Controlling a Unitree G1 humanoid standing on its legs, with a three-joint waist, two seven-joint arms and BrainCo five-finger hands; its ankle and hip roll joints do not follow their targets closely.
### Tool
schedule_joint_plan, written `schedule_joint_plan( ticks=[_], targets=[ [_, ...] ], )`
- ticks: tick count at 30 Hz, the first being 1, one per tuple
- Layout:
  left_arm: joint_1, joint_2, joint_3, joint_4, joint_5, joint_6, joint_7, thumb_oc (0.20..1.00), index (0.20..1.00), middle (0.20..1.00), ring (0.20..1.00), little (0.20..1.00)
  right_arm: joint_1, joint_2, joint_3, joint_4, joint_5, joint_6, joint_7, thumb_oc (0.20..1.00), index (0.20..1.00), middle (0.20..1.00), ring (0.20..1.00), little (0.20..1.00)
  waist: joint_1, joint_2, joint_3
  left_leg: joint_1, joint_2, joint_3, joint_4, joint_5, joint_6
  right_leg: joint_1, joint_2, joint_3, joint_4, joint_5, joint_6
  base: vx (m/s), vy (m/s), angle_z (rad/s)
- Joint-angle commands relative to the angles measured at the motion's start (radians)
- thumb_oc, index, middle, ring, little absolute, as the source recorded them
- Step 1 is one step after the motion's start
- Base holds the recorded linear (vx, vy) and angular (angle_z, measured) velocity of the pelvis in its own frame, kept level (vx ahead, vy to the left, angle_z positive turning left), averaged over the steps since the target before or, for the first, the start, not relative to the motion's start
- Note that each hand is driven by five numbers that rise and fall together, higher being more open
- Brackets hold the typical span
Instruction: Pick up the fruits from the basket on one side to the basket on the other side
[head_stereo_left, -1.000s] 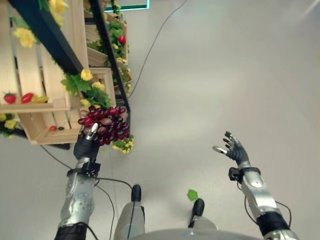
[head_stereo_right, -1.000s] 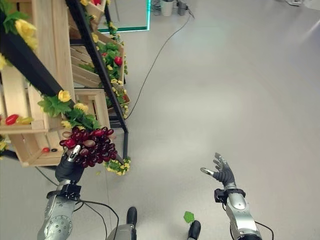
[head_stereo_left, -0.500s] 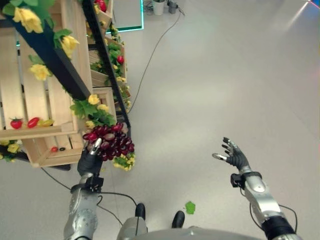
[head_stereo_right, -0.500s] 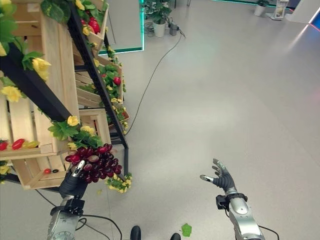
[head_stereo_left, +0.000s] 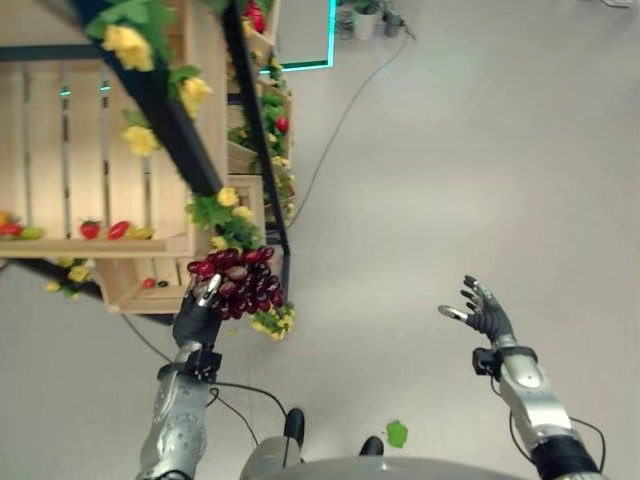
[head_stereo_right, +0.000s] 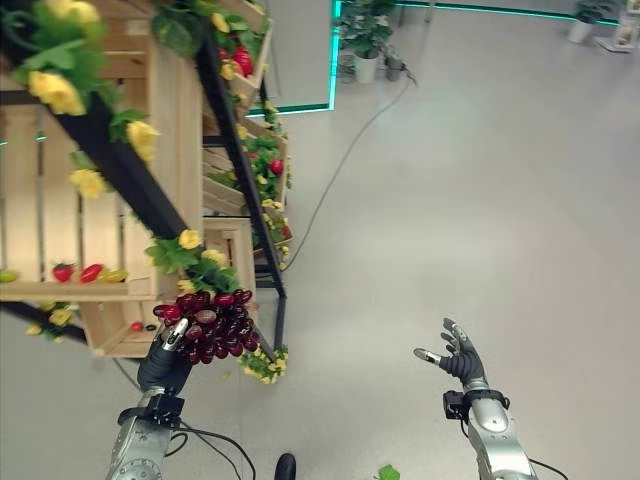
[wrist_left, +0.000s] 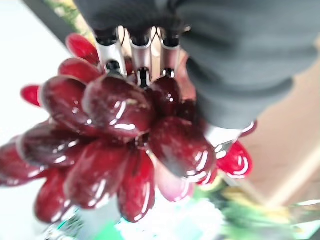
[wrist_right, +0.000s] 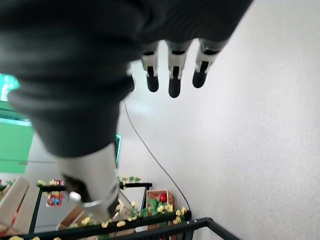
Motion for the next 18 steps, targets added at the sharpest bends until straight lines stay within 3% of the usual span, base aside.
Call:
schedule_joint_plan(
  ticks=[1, 4, 6, 18],
  targets=[
    [-0.069, 0.016, 0.058, -0.091, -0.020, -0.062, -0.036, 0.200, 0.200, 0.200, 0.200, 0.200, -0.048, -0.050, -0.020, 0.026, -0.015, -0.048, -0.025, 1.000, 1.000, 1.000, 1.000, 1.000, 0.033, -0.019, -0.030, 0.048, -0.006, 0.007, 0.025, -0.037, -0.037, -0.007, -0.069, -0.013, 0.008, 0.052, 0.075, -0.04, 0.000, 0.30],
    [-0.077, 0.025, 0.045, -0.095, -0.015, -0.057, -0.053, 0.200, 0.200, 0.200, 0.200, 0.200, -0.061, -0.059, -0.032, 0.047, -0.007, -0.048, -0.041, 1.000, 1.000, 1.000, 1.000, 1.000, 0.054, -0.014, -0.018, 0.021, -0.010, -0.065, 0.013, -0.009, -0.051, 0.001, -0.091, -0.084, 0.007, 0.059, 0.081, -0.07, 0.005, 0.51],
    [-0.078, 0.026, 0.040, -0.100, -0.017, -0.051, -0.061, 0.200, 0.200, 0.200, 0.200, 0.200, -0.065, -0.063, -0.035, 0.055, -0.006, -0.047, -0.046, 1.000, 1.000, 1.000, 1.000, 1.000, 0.063, -0.009, -0.022, 0.023, 0.000, -0.096, 0.000, -0.022, -0.064, 0.013, -0.085, -0.097, 0.006, 0.037, 0.085, 0.04, -0.039, 0.95],
    [-0.073, 0.029, 0.026, -0.155, -0.039, -0.031, -0.068, 0.200, 0.200, 0.200, 0.200, 0.200, -0.088, -0.047, -0.048, 0.095, 0.032, -0.043, -0.075, 1.000, 1.000, 1.000, 1.000, 1.000, 0.111, -0.013, -0.013, -0.011, -0.015, -0.172, -0.020, 0.012, -0.071, 0.022, -0.099, -0.185, 0.007, 0.047, 0.087, -0.02, 0.007, 0.40]
  ],
)
